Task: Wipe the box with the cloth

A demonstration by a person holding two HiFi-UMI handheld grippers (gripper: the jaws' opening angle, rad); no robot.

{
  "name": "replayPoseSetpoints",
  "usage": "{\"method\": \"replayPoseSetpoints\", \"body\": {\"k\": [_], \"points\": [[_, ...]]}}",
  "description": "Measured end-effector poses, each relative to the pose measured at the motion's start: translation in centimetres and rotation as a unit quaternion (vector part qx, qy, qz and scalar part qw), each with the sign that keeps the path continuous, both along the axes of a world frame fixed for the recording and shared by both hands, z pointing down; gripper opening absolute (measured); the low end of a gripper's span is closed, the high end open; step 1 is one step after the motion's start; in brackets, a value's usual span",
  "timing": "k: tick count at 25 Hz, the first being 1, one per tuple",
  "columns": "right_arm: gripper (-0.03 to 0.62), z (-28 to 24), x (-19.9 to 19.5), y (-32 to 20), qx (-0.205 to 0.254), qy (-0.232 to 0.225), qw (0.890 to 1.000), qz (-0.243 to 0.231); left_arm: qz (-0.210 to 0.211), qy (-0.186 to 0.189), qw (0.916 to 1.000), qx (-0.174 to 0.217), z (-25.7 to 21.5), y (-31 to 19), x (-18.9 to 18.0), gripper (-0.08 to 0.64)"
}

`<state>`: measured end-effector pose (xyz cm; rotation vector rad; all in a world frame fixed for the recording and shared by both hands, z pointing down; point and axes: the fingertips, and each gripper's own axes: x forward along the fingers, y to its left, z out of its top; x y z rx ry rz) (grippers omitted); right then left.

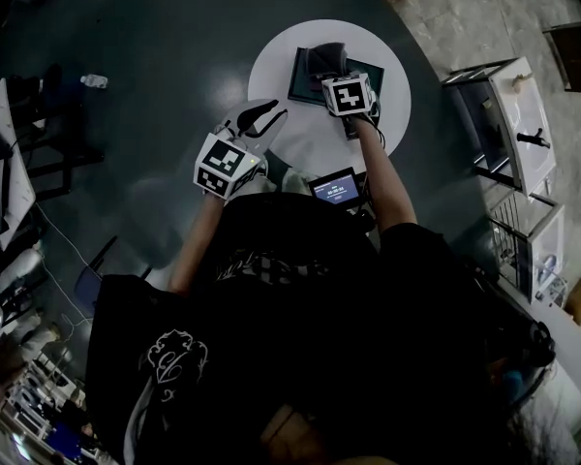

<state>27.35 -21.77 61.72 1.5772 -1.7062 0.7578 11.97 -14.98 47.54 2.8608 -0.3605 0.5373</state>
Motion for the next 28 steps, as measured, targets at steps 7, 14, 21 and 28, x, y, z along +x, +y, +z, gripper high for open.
{"method": "replayPoseSetpoints", "body": {"k": [7,14,21,28], "points": [[0.055,-0.2,4.6,2.8,-0.011,0.025,0.999,0.041,0.033,0.007,0.9994,-0.003,0.0,-0.2,1.7,0.083],[0.055,-1.1,9.8,6.9,-0.035,0.065,0.994,0.078,0.071,0.014,0.9974,-0.004,0.0,0.8,3.9,0.084],[0.055,-1.9,12.6,9.4,-0.042,0.073,0.991,0.106,0.084,0.016,0.9963,-0.004,-0.1,1.5,4.6,0.083],[0.055,-4.6,8.0,7.8,-0.008,0.042,0.995,0.087,0.067,0.018,0.9975,-0.008,0.0,1.0,3.1,0.084]]}}
